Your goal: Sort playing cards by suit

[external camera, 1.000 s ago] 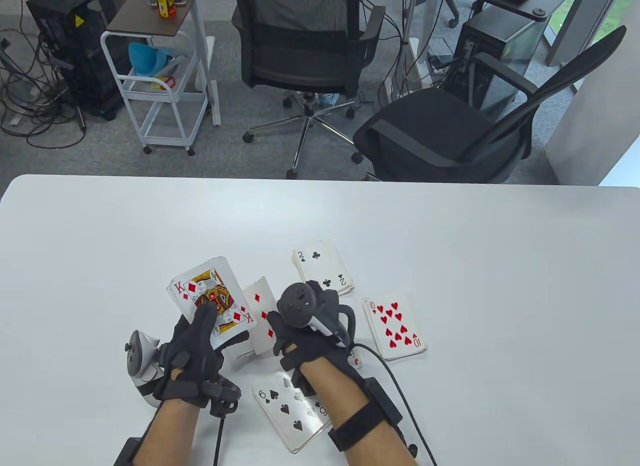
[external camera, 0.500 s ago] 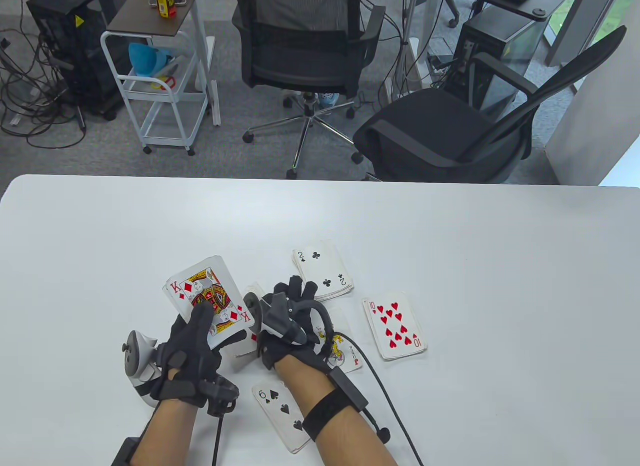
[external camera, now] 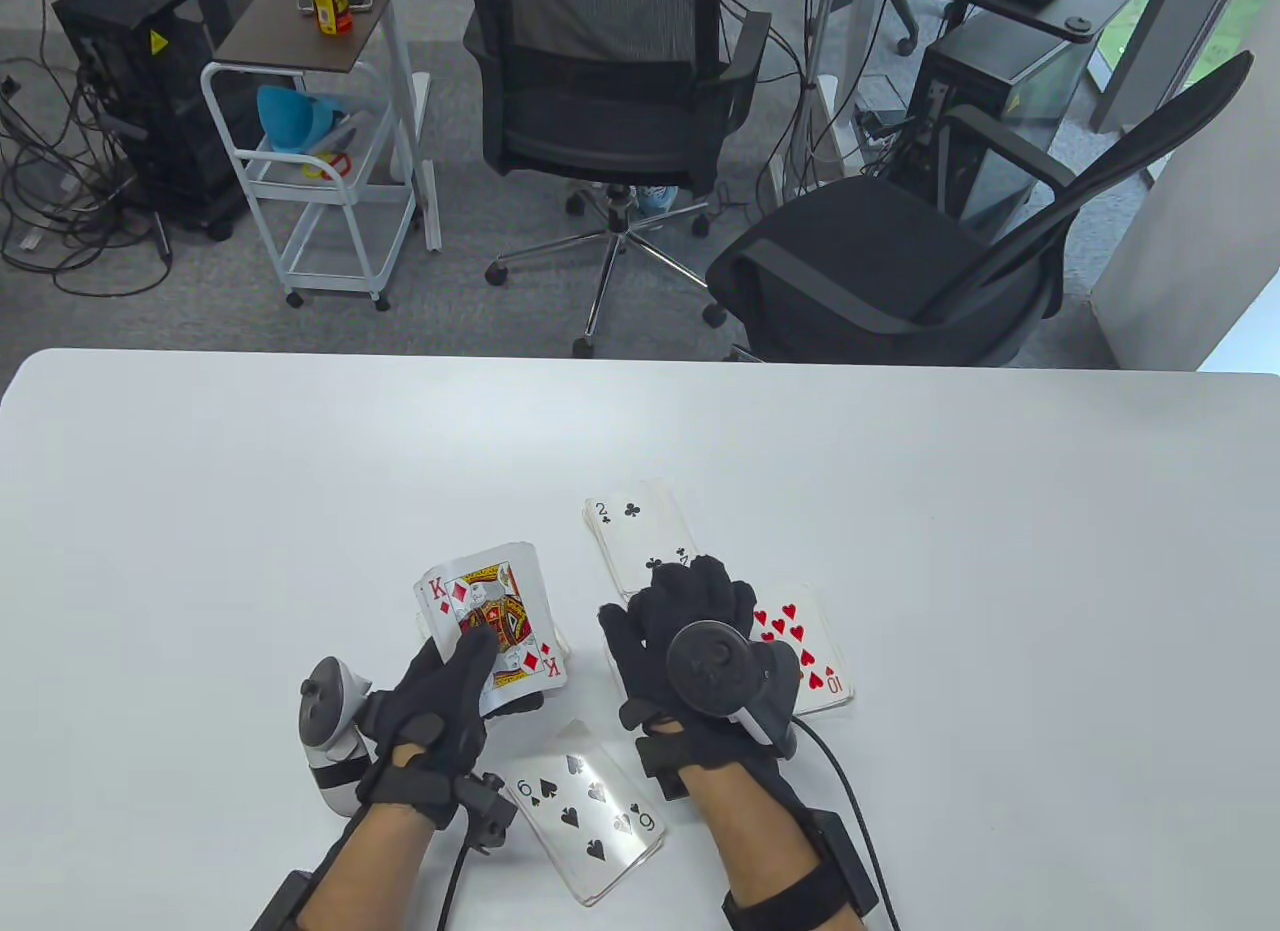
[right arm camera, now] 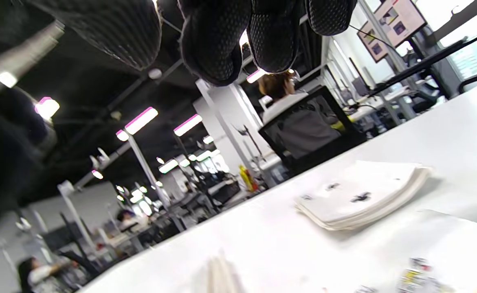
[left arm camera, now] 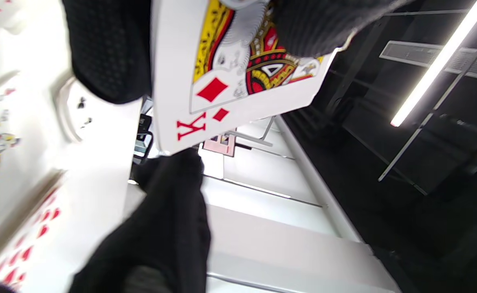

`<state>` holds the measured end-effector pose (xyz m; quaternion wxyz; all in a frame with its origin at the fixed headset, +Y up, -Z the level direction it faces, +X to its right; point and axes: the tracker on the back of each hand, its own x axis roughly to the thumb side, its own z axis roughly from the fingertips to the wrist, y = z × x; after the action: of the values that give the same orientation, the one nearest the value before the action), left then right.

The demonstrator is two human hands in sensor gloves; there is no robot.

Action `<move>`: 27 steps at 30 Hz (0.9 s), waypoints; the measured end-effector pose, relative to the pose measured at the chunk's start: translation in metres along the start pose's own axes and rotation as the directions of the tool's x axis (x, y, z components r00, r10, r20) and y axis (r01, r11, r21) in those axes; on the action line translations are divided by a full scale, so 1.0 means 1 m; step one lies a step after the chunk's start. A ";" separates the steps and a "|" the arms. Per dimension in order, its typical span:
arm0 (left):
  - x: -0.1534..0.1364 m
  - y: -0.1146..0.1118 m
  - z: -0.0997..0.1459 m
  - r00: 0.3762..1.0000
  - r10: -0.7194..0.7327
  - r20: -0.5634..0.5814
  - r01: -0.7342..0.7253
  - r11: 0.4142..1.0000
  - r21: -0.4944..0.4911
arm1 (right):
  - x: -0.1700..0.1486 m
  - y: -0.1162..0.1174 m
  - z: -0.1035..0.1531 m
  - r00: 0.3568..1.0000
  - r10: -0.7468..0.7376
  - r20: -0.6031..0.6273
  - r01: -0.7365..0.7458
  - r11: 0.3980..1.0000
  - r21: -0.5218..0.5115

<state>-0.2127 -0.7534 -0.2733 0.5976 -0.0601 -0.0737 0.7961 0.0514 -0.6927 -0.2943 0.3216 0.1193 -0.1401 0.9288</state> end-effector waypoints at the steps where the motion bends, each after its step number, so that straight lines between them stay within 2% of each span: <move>1: -0.001 0.000 0.000 1.000 -0.010 -0.007 0.010 1.000 -0.003 | 0.000 -0.001 0.001 1.000 -0.007 0.007 0.007 1.000 -0.006; 6: -0.008 -0.001 0.000 0.998 -0.055 -0.040 0.055 0.998 -0.009 | 0.004 -0.002 0.009 0.997 -0.053 0.063 0.056 0.998 -0.040; 18: -0.010 -0.006 0.002 0.996 -0.062 -0.063 0.060 0.998 -0.035 | 0.021 0.024 0.015 0.995 -0.037 0.095 0.023 0.990 0.139; 27: -0.010 -0.007 0.002 0.996 -0.053 -0.072 0.050 0.998 -0.035 | 0.030 0.028 0.018 0.993 -0.026 0.114 0.011 0.991 0.134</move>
<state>-0.2038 -0.7616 -0.2698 0.6191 -0.0972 -0.0664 0.7764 0.0128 -0.7033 -0.2729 0.3128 0.1954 -0.0952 0.9246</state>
